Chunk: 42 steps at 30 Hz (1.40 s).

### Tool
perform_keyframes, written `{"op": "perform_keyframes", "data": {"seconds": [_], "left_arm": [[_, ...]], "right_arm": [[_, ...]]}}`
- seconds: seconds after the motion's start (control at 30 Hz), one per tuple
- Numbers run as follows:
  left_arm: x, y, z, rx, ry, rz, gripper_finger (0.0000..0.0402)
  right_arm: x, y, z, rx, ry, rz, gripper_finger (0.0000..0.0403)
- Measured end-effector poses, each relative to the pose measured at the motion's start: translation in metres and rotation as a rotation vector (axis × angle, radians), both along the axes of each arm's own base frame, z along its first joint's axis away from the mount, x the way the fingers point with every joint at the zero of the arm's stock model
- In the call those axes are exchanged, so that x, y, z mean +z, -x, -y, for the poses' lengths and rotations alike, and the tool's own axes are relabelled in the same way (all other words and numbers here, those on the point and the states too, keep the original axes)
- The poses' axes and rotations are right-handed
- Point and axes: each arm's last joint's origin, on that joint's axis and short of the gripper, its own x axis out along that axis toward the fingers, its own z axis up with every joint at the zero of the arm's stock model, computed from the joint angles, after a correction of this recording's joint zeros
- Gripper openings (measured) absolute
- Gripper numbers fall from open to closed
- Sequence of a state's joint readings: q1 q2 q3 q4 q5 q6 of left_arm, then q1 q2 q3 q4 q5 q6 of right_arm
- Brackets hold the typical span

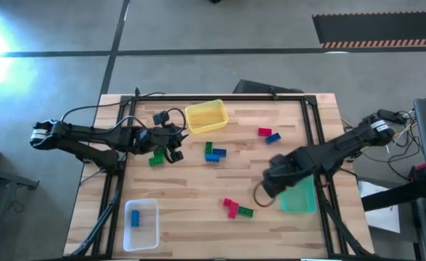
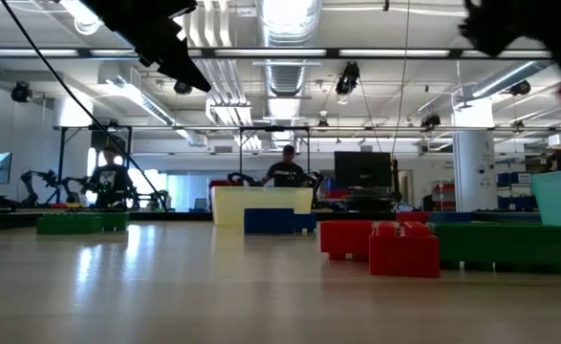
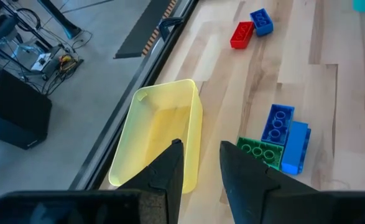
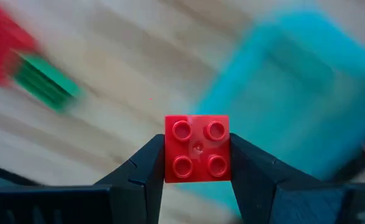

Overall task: Sort & place blocks by color
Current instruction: Put the red game piece into the green bin, then put the blue game piece into the transparent bin

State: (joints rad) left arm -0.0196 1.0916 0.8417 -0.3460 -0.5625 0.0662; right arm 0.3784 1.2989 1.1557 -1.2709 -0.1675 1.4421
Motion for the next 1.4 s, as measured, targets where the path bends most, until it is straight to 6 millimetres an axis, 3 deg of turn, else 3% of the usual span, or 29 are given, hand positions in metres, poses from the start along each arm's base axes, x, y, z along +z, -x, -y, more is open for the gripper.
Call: {"op": "perform_keyframes", "data": {"seconds": [0.17,0.5,1.07,1.4], "left_arm": [[0.0,0.0,0.0,0.0,0.0,0.004,0.0088],[0.0,0.0,0.0,0.0,0.0,0.004,0.0088],[-0.001,-0.002,0.001,0.002,0.032,0.036,0.0088],[-0.03,-0.025,0.015,-0.157,0.223,-0.043,0.0088]], "right_arm": [[0.0,0.023,-0.009,0.004,-0.044,-0.177,0.0136],[-0.029,0.038,-0.011,0.066,-0.08,-0.292,0.0137],[-0.034,0.034,-0.005,0.165,0.116,-0.169,0.0204],[-0.025,0.022,0.004,0.406,0.504,0.12,0.0205]]}}
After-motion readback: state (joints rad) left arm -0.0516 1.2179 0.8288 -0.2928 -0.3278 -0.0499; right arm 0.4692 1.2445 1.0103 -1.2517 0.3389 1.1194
